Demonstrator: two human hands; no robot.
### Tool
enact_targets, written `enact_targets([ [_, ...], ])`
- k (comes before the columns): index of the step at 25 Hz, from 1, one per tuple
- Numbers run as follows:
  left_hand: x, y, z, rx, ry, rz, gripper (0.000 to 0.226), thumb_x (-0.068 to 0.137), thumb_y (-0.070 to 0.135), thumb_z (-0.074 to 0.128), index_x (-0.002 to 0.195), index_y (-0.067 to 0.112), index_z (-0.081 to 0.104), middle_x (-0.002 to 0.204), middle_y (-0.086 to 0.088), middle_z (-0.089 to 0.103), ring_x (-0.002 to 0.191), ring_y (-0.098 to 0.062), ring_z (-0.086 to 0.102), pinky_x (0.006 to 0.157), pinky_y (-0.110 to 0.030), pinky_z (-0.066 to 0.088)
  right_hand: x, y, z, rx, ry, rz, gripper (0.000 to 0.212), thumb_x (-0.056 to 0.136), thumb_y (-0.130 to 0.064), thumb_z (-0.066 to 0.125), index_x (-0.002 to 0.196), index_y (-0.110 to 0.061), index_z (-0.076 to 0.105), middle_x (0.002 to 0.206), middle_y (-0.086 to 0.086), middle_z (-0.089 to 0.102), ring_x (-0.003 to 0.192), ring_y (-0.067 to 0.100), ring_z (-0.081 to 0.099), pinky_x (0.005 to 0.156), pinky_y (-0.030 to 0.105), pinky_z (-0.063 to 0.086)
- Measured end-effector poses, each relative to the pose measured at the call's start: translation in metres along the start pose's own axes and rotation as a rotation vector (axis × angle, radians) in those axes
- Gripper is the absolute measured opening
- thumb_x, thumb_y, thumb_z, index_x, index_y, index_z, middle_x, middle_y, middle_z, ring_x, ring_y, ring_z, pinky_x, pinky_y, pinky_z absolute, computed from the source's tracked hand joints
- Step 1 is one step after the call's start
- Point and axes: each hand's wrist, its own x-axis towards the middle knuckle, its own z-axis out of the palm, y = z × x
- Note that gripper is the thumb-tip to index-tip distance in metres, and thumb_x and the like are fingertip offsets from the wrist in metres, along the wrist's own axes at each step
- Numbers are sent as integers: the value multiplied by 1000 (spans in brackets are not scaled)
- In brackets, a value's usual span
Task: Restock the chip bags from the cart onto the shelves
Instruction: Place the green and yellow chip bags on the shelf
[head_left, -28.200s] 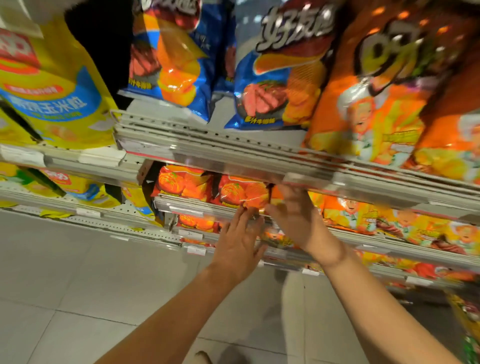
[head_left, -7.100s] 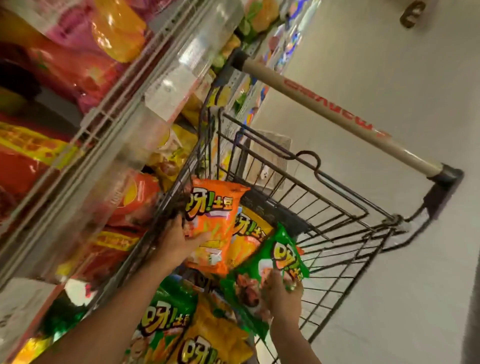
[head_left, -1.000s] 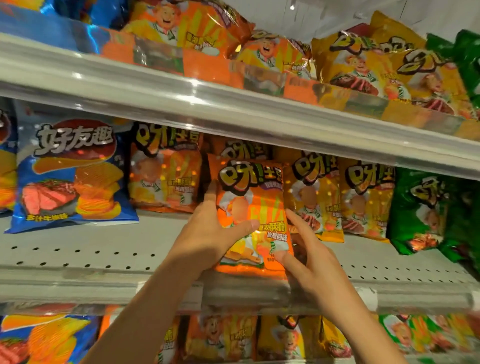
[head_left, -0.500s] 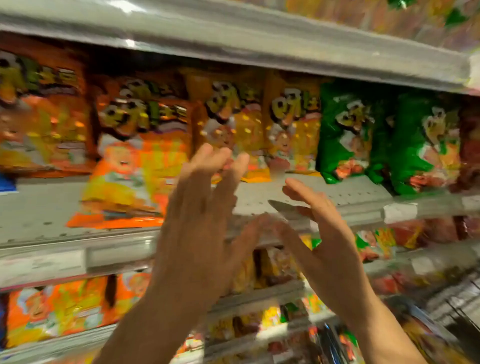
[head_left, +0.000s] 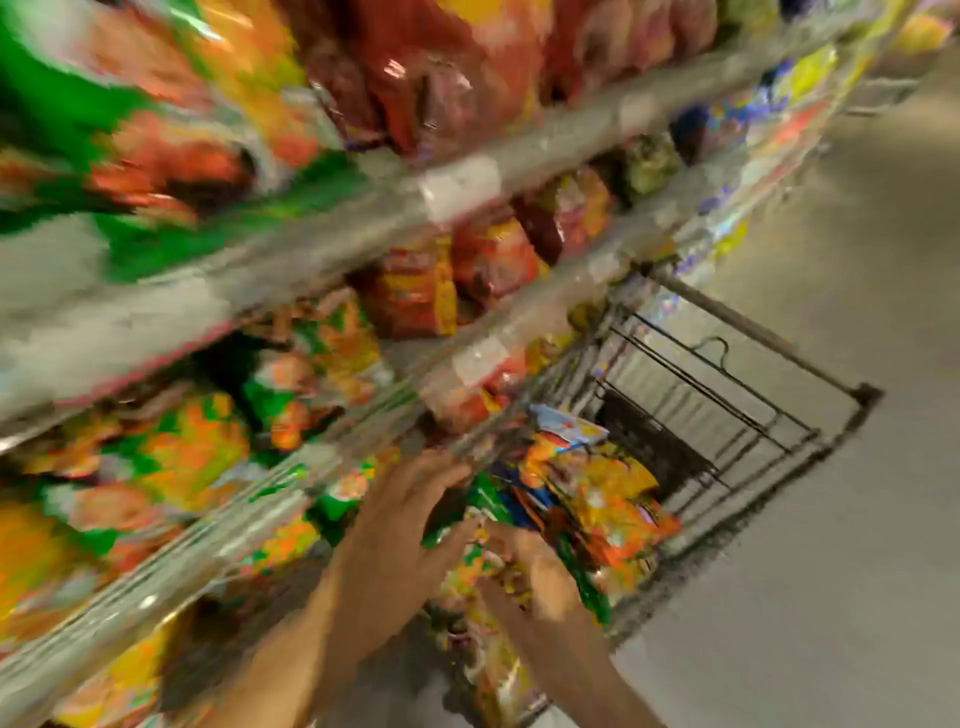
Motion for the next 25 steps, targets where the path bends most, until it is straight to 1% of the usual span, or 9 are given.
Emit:
enact_targets([
  [3, 40, -33, 86, 37, -227, -139, 43, 89, 27, 75, 128, 13, 65, 128, -5, 61, 122, -12, 51, 99, -1, 22, 19, 78, -33, 121, -16, 342, 41, 95, -12, 65, 135, -16, 54, 123, 1, 60, 122, 21, 59, 80, 6, 46],
  [6, 65, -68, 152, 1, -451, -321, 50, 92, 32, 71, 137, 14, 57, 130, -3, 53, 124, -23, 54, 104, -21, 38, 47, 140, -60, 163, 11, 560, 56, 95, -13, 65, 145, -18, 40, 128, 6, 57, 120, 24, 57, 84, 22, 52],
  [9, 92, -110, 203, 19, -523, -523, 62, 95, 40, 66, 149, 20, 43, 146, -1, 42, 129, -25, 52, 104, -40, 46, 95, 197, -73, 215, 114, 726, 65, 95, -26, 67, 151, -20, 34, 125, 6, 62, 108, 28, 63, 94, 44, 53],
  [12, 99, -157, 238, 168, -538, -676, 85, 93, 46, 66, 158, 14, 23, 163, -12, 26, 146, -29, 34, 114, -42, 37, 141, 237, -77, 315, 221, 872, 80, 91, -40, 69, 156, -18, 26, 138, 6, 55, 120, 29, 57, 99, 47, 49],
  [15, 95, -195, 267, 221, -610, -737, 109, 85, 57, 70, 162, 14, 5, 169, -13, 9, 154, -30, 15, 121, -46, 27, 181, 268, -79, 419, 322, 938, 82, 84, -52, 73, 148, -20, 33, 121, -1, 53, 108, 24, 54, 88, 39, 43],
  [17, 94, -208, 276, 123, -633, -775, 119, 75, 54, 82, 161, 12, 11, 166, -15, 21, 151, -32, 24, 119, -49, 31, 205, 284, -80, 567, 372, 934, 56, 81, -50, 77, 120, -24, 48, 105, -6, 57, 97, 19, 57, 90, 42, 47],
  [19, 93, -211, 278, 109, -628, -774, 112, 67, 53, 88, 155, 15, 31, 156, -14, 41, 142, -33, 40, 110, -49, 42, 223, 291, -81, 676, 430, 912, 37, 81, -37, 81, 104, -23, 56, 105, 2, 66, 100, 26, 64, 94, 49, 53],
  [22, 91, -199, 265, 163, -588, -680, 86, 68, 54, 86, 139, 19, 52, 132, -9, 60, 122, -31, 56, 92, -43, 52, 226, 291, -82, 843, 458, 949, 50, 85, -12, 77, 129, -1, 55, 117, 30, 66, 93, 33, 64, 78, 45, 56],
  [25, 89, -173, 237, 266, -457, -544, 75, 72, 57, 81, 128, 12, 57, 123, -11, 60, 118, -32, 55, 86, -39, 49, 204, 280, -82, 922, 429, 934, 54, 87, -6, 74, 136, -4, 51, 121, 22, 69, 89, 31, 68, 70, 41, 60],
])
